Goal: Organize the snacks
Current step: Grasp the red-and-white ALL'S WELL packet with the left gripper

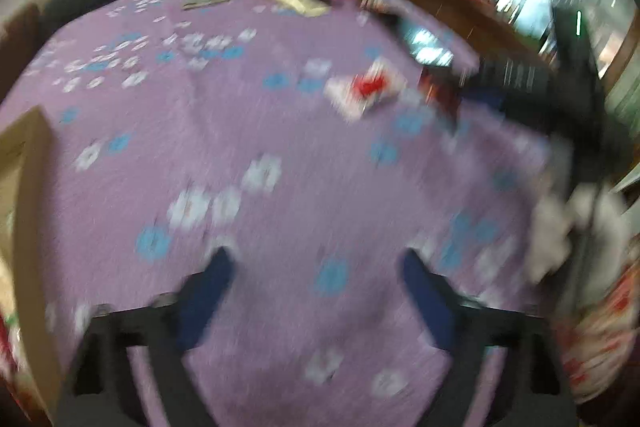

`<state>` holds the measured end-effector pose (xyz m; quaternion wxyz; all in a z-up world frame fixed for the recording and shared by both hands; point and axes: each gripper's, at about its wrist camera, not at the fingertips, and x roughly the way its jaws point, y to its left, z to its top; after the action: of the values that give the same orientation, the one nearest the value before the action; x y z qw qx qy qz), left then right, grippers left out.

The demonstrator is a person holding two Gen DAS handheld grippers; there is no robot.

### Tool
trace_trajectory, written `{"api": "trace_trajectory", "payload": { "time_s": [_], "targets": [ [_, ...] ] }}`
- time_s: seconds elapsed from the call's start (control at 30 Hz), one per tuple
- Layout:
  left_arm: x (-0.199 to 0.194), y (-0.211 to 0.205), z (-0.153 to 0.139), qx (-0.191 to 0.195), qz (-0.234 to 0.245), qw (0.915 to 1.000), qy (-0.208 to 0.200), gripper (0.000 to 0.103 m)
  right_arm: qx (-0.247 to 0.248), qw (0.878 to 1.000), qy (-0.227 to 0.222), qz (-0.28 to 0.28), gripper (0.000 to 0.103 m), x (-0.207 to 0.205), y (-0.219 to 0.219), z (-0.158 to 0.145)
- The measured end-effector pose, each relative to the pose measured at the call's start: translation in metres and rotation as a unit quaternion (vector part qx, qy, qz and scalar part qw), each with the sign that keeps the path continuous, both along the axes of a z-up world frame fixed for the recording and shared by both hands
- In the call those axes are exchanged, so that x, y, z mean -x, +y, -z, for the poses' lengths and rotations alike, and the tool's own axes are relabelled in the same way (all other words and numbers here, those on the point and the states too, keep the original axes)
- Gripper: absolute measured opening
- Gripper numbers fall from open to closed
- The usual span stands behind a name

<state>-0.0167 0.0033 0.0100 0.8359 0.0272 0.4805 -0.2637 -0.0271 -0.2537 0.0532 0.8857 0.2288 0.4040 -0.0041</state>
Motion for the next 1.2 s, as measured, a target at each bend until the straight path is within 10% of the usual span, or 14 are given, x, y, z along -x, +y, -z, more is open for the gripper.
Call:
{"api": "trace_trajectory", "payload": {
  "time_s": [0.13, 0.67, 0.73, 0.8, 1.2],
  "targets": [
    [-0.032, -0.028, -0.023, -0.003, 0.034, 0.9973, -0.064, 0.079, -0.021, 1.0, 0.006, 0.001, 0.033, -0.001, -0.005, 0.002],
    [-0.094, -0.115, 0.019, -0.069, 0.125, 0.9875, -0.068, 0.079, -0.063, 0.998, 0.006, 0.015, 0.033, -0.001, -0.024, 0.003],
    [-0.093, -0.116, 0.016, -0.07, 0.121, 0.9879, -0.065, 0.064, -0.064, 0.998, 0.006, 0.018, 0.033, -0.001, -0.025, 0.003],
    [-0.088, -0.118, 0.011, -0.087, 0.119, 0.9867, -0.068, 0.024, -0.064, 0.998, 0.006, 0.024, 0.033, -0.001, -0.027, 0.004],
    [-0.043, -0.074, -0.025, -0.01, 0.079, 0.9949, -0.063, 0.022, -0.047, 0.999, 0.001, 0.015, 0.033, -0.001, -0.019, 0.004]
  ]
}}
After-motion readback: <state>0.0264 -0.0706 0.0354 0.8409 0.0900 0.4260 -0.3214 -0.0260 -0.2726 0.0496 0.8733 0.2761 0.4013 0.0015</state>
